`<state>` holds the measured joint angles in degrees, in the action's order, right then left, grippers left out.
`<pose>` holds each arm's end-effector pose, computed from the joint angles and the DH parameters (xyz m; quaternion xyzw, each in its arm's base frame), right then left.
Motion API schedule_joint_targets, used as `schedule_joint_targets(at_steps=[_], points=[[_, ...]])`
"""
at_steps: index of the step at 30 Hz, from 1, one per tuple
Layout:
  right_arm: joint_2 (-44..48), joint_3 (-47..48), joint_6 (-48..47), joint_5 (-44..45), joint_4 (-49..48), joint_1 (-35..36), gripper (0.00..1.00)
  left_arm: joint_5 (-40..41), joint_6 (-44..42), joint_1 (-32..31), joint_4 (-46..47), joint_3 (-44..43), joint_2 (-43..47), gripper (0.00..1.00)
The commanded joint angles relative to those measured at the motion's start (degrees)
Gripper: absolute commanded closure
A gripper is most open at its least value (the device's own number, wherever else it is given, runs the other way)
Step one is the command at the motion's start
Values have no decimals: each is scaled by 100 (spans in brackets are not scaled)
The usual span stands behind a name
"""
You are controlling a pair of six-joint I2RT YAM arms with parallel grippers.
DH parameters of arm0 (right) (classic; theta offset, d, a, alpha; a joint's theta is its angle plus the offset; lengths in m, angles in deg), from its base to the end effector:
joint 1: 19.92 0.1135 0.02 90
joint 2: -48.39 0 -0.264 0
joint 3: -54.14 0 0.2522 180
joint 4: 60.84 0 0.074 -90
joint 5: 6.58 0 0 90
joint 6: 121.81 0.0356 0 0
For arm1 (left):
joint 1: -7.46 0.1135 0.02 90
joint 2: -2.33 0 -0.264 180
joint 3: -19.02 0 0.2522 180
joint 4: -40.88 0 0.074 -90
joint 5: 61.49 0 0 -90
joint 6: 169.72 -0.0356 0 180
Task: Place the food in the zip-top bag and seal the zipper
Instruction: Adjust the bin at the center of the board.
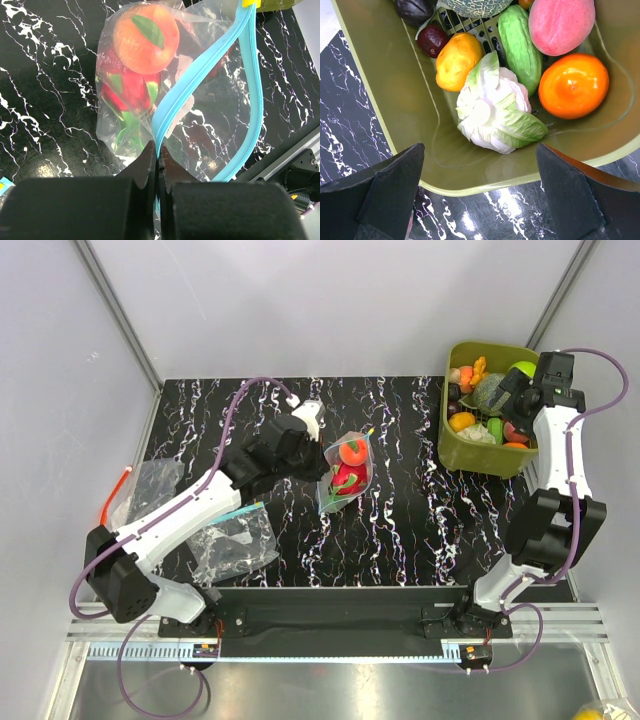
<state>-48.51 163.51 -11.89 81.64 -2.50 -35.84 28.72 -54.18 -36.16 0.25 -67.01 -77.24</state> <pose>0.3602 -0.1016 0.3514 0.2796 0.8835 0.0275 0.3749 0.2270 -0.2162 0.3400 0.1380 0.8728 -0.2644 0.3864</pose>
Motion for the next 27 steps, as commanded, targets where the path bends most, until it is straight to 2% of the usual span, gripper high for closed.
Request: schedule_joint_targets(at_steps=[1, 7, 13, 15, 20, 23, 27], points=[[207, 89, -23, 20, -318, -7, 0, 6, -40, -33, 367, -268, -110, 100], [-259, 467, -234, 661, -90, -25, 0, 68, 161, -24, 402, -683, -480, 100], [-636, 835, -50, 819, -134, -34, 0, -442, 662, -24, 876, -261, -157, 100], [-1084, 1499, -24, 933, 233, -42, 0, -382, 803, -33, 631, -418, -59, 100], [-1804, 2346, 310, 1083, 621, -34, 0, -188, 1066, 28, 9, -674, -85, 100], [-2103, 2629, 249, 1592, 754, 1, 0, -547, 874, 72, 225, -613, -111, 100], [-2342, 2464, -14, 2557, 868, 45, 0, -767, 655, 72, 578, -393, -103, 100]])
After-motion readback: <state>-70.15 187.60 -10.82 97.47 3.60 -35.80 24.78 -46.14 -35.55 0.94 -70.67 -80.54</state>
